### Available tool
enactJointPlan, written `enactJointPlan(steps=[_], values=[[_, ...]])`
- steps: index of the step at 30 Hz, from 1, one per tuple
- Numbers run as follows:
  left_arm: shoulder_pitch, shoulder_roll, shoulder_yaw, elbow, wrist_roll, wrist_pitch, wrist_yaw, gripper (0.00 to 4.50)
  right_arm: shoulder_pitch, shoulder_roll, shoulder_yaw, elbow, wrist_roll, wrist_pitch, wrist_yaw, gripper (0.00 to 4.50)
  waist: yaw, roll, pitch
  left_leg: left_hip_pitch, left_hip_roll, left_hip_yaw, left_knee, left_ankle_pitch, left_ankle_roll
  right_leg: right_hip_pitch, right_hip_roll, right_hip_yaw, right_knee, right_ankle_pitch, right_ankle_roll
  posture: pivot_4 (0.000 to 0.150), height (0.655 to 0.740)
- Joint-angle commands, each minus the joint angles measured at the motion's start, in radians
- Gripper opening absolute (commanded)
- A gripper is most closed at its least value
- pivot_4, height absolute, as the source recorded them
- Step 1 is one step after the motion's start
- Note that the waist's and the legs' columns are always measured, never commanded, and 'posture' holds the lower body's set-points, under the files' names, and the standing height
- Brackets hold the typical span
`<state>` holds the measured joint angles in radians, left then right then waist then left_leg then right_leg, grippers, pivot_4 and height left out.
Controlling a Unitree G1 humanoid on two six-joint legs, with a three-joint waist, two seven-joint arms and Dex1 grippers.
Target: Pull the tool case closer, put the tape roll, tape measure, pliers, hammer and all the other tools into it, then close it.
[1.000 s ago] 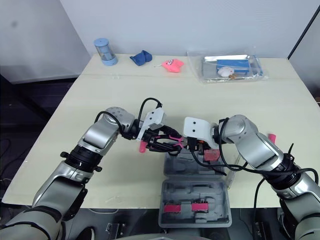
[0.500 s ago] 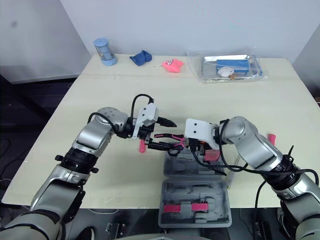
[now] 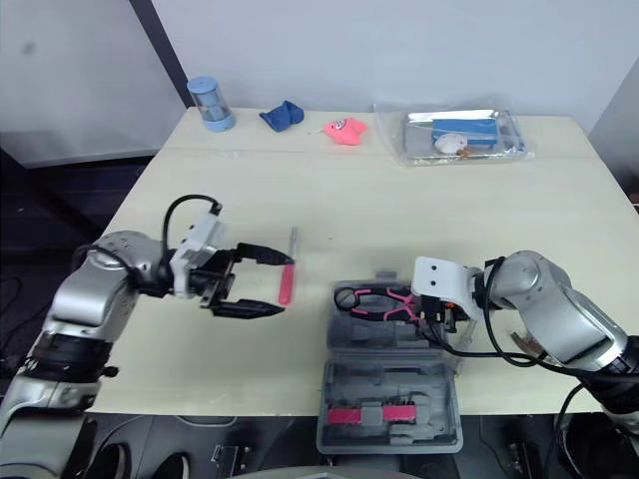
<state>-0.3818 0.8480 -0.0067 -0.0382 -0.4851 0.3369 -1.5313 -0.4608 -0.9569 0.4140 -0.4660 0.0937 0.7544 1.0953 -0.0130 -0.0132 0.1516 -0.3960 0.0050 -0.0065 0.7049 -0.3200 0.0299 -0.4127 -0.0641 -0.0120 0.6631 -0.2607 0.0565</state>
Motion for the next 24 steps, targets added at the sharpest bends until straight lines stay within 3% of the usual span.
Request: enactJointPlan(steps=[1,11,24], values=[[0.064,0.058,0.042,-0.090,-0.031,-0.040,-0.053,4.38,-0.046,0.002,0.007,-0.061,0.003,0.019,0.027,1.08,-0.002,0.001,0.000,0.000,0.000,0.000,0.000,0.000,0.000,0.000,0.000,0.000,0.000,0.000,0.000,0.150,0.7400],[0.056,0.062,0.052,-0.116,-0.083,-0.142,-0.073,4.38,-0.155,0.049,0.182,-0.034,-0.081,0.094,0.048,1.08,0.002,0.002,0.001,0.000,0.000,0.000,0.000,0.000,0.000,0.000,0.000,0.000,0.000,0.000,0.000,0.150,0.7400],[0.100,0.204,0.016,-0.130,-0.219,-0.224,-0.083,4.38,-0.209,0.104,0.288,-0.034,-0.140,0.176,0.033,1.08,-0.001,0.003,0.001,0.000,0.000,0.000,0.000,0.000,0.000,0.000,0.000,0.000,0.000,0.000,0.000,0.150,0.7400]])
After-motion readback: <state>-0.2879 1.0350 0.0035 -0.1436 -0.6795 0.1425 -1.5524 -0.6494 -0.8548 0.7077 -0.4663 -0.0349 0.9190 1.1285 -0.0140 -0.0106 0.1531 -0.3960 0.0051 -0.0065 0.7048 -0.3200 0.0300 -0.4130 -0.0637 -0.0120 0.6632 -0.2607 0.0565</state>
